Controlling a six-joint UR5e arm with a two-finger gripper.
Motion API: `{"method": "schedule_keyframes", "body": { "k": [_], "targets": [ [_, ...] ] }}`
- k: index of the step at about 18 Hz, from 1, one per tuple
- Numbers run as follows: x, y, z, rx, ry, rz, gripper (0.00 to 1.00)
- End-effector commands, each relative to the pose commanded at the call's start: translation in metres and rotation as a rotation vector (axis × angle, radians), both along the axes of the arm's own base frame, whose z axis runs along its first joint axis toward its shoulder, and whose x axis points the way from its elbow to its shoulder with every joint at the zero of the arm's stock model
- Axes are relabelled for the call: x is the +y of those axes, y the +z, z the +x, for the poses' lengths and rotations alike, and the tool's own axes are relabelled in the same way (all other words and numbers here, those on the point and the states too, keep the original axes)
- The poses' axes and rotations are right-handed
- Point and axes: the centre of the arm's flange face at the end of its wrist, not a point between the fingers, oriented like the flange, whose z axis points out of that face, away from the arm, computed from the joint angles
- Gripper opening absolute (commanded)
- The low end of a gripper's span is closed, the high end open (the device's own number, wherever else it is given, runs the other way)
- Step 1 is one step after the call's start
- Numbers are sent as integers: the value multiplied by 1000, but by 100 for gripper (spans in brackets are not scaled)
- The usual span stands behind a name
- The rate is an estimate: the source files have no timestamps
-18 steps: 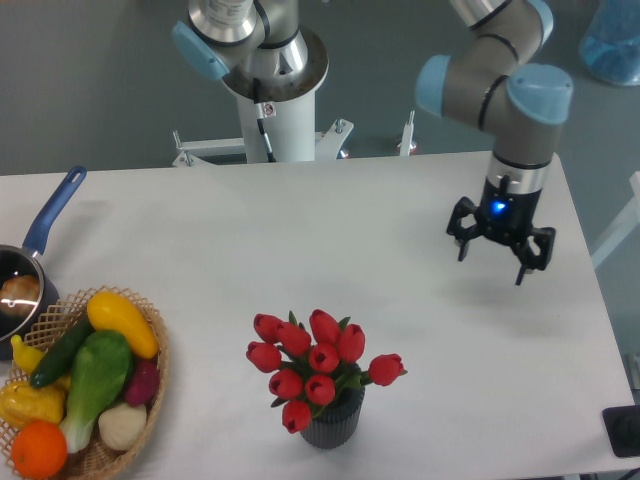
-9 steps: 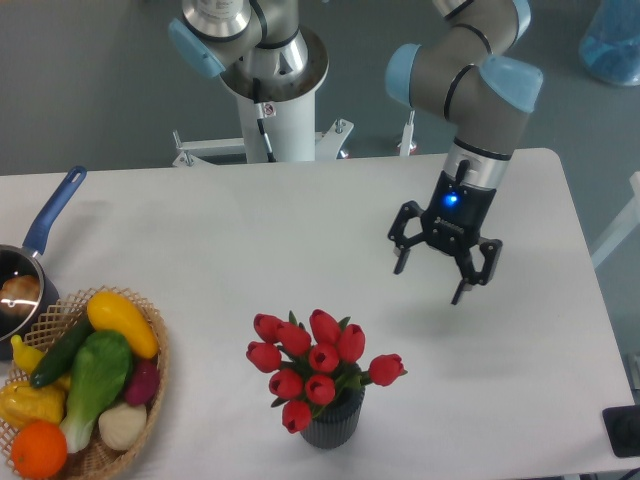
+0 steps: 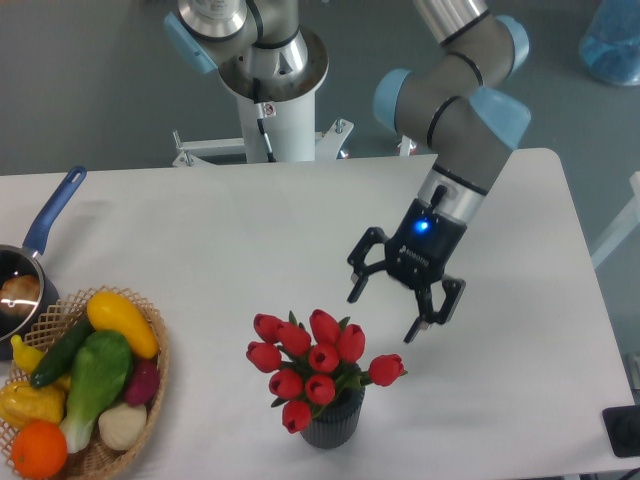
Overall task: Pick up the flowers from the vase
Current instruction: 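Move the open gripper down toward the red tulip stems, then lower the gripper around the tulip stems and close it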
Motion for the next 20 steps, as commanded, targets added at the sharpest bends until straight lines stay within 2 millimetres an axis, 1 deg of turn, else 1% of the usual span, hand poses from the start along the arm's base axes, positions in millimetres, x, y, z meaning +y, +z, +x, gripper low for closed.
{"method": "schedule_keyframes", "body": {
  "k": [1,6,8,11,13,17,20],
  "targets": [
    [1,-3,-1,-21,-6,23,100],
    [5,-6,-4,-90,-30,124,100],
    [8,-7,-8,-112,-40,164,100],
    [13,-14,-15,-125,-45,177,100],
    [18,-15,-21,-120,-51,181,100],
    [25,-13,-16,-137,-70,212,100],
    [28,-17,-16,-172,-87,263,100]
  ]
}}
